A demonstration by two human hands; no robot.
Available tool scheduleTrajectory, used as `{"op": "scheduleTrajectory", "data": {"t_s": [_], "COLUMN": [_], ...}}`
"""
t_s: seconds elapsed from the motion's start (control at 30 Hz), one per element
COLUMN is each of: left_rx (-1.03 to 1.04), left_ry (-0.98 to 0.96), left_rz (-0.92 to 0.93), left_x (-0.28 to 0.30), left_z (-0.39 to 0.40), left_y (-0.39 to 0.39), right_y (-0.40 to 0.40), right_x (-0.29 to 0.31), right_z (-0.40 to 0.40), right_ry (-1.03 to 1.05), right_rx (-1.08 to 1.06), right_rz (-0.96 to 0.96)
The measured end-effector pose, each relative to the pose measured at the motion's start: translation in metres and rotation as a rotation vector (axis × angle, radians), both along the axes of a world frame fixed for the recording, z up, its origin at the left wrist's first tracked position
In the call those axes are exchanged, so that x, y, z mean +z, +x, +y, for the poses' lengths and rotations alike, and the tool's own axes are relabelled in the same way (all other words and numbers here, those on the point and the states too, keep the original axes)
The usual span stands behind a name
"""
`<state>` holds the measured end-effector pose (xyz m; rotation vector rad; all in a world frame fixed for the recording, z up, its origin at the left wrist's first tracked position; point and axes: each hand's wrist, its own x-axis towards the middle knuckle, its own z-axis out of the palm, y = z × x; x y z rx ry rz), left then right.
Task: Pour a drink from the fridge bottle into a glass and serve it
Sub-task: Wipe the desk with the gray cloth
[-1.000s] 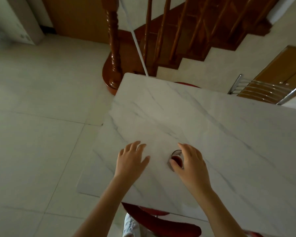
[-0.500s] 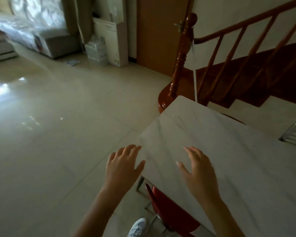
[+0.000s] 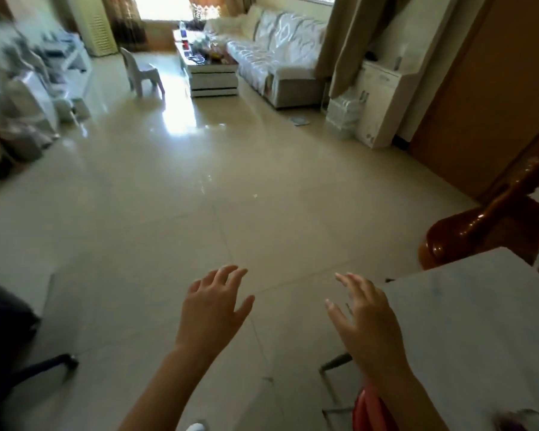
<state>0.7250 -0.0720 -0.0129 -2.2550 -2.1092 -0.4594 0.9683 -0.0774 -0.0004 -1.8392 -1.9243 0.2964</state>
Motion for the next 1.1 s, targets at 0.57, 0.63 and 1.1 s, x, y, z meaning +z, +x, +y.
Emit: {"op": "scheduleTrajectory", "data": {"t_s": [0.57,0.63,1.1], "left_rx": [0.538,0.599,0.917], "left_ry": [0.058,0.076,0.051], "left_rz": [0.021,0.019,-0.008], "left_x": [-0.008,-0.011,-0.024], "left_z": [-0.035,-0.039,0.015], "left_y": [-0.321,-0.348,-0.492], "right_y": [-0.342,-0.375,-0.587], "right_x": [0.001,0.003,-0.010], "right_z": [0.088,0.100,0.222], "right_ry": [0.066,0.065,0.007], "right_rx": [0.509,0.566,0.935], "right_rz": [-0.022,-0.022,-0.038]}}
